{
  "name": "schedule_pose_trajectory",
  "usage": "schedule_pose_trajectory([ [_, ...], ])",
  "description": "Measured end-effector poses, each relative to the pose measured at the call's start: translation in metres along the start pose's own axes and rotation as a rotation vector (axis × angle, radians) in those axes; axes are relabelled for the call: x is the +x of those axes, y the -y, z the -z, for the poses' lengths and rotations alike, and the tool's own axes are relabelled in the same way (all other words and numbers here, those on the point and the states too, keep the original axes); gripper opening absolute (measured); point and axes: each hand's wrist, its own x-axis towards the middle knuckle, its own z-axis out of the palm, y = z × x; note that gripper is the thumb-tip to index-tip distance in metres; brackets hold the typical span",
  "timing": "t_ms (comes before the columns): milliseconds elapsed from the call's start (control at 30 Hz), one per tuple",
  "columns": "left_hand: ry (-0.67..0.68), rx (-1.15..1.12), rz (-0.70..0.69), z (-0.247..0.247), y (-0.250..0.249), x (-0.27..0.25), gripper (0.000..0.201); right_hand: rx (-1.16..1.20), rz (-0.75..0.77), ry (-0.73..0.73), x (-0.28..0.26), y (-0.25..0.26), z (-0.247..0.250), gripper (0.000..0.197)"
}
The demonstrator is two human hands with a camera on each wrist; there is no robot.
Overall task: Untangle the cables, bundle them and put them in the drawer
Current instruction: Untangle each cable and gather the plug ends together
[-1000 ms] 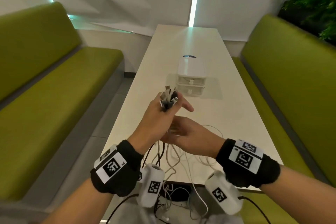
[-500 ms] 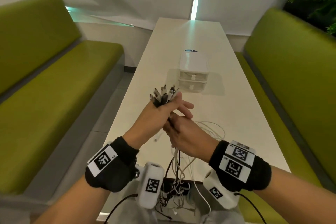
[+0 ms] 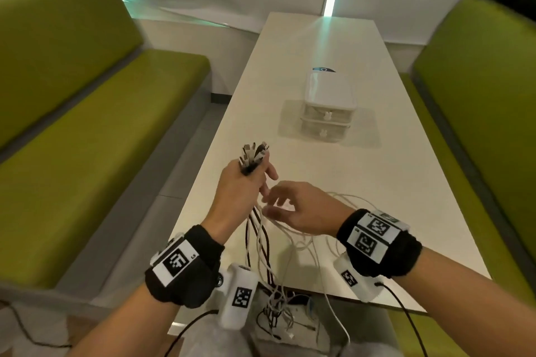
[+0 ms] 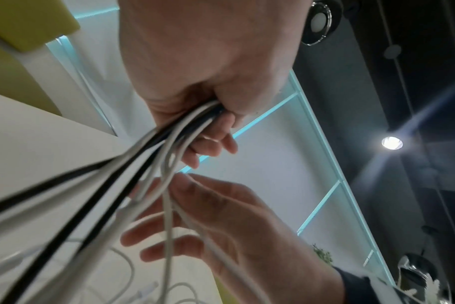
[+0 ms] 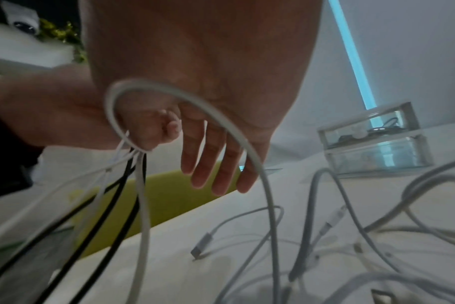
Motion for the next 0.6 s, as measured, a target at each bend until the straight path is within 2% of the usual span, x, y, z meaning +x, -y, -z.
schedule_pose_trajectory([
  [33, -0.012, 0.006, 0.009, -0.001, 0.005, 0.002, 0.045, -0.048, 0.055, -0.022, 0.006, -0.004, -0.006, 0.024],
  [100, -0.019, -0.014, 0.035, -0.002, 0.014, 0.008, 0.045, -0.089, 0.119, -0.069, 0.018, -0.015, -0.016, 0.026],
  [167, -0.015, -0.044, 0.057, -0.002, 0.022, 0.014, 0.045, -0.127, 0.098, -0.094, 0.027, -0.027, -0.025, 0.035],
  [267, 0.000, -0.043, 0.089, -0.002, 0.034, 0.020, 0.045, -0.139, 0.069, -0.036, 0.033, -0.040, -0.034, 0.039],
  [333, 0.005, -0.058, 0.118, -0.001, 0.038, 0.022, 0.045, -0.137, 0.082, -0.017, 0.035, -0.046, -0.039, 0.031],
  [433, 0.012, -0.077, 0.147, -0.002, 0.042, 0.024, 0.046, -0.244, 0.011, -0.037, 0.037, -0.055, -0.040, 0.022],
  [533, 0.023, -0.082, 0.159, -0.003, 0.042, 0.024, 0.047, -0.352, -0.005, 0.028, 0.036, -0.057, -0.039, 0.007],
  [600, 0.041, -0.097, 0.156, -0.006, 0.038, 0.023, 0.046, -0.353, -0.028, 0.054, 0.033, -0.052, -0.033, 0.004],
])
